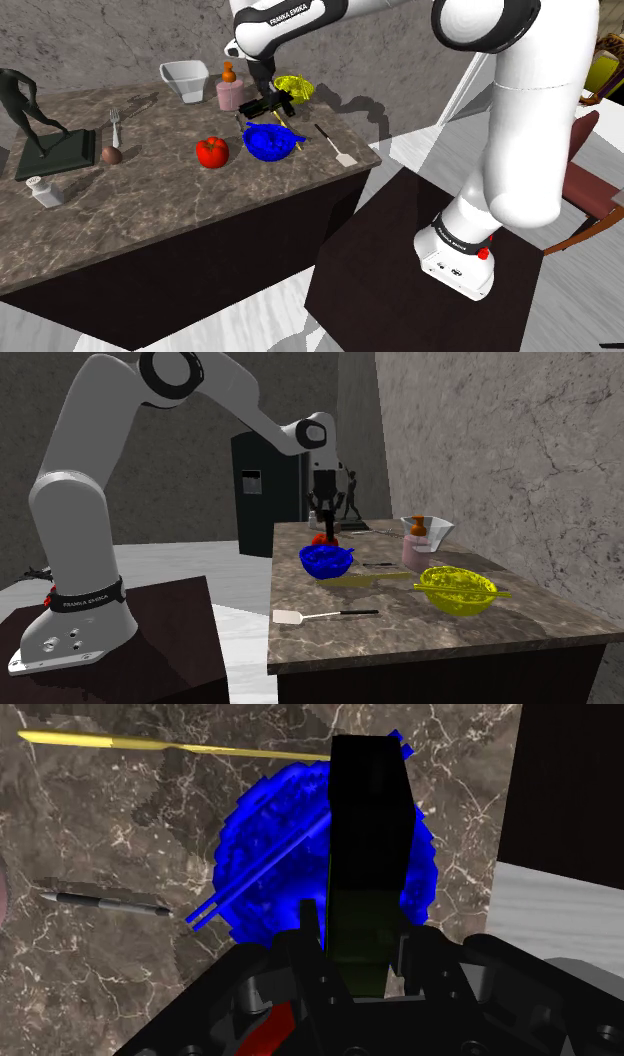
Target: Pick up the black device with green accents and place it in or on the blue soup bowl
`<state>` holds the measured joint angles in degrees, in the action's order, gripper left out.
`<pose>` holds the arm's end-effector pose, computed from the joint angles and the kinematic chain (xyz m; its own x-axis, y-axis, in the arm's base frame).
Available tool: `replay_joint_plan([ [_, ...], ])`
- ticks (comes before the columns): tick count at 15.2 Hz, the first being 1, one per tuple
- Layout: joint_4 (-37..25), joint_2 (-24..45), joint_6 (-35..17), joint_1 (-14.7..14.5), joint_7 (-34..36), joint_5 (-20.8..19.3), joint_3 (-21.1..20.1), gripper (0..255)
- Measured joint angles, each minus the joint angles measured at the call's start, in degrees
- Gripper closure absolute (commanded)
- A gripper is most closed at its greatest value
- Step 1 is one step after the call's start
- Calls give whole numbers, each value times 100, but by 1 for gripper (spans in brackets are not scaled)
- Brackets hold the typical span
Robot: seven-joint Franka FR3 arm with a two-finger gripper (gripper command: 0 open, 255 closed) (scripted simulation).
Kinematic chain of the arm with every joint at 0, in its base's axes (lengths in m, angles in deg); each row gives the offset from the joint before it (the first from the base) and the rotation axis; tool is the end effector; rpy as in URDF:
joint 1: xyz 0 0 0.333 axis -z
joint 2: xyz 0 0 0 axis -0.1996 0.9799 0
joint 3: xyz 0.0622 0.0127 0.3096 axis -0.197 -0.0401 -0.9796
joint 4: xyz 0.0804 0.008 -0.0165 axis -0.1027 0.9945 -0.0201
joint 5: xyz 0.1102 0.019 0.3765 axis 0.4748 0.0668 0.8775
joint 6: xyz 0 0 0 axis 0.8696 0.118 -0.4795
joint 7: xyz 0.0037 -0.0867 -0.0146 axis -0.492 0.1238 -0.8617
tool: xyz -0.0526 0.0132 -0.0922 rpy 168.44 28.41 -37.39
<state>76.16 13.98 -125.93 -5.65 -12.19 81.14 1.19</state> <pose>0.6566 0.1209 0.3594 0.2284 0.9588 -0.1692 0.9731 -0.2304 0.0077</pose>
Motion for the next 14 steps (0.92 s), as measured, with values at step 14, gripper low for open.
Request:
replay_joint_plan([
  [14,273,488,-746,-17,148,1,-26,255],
])
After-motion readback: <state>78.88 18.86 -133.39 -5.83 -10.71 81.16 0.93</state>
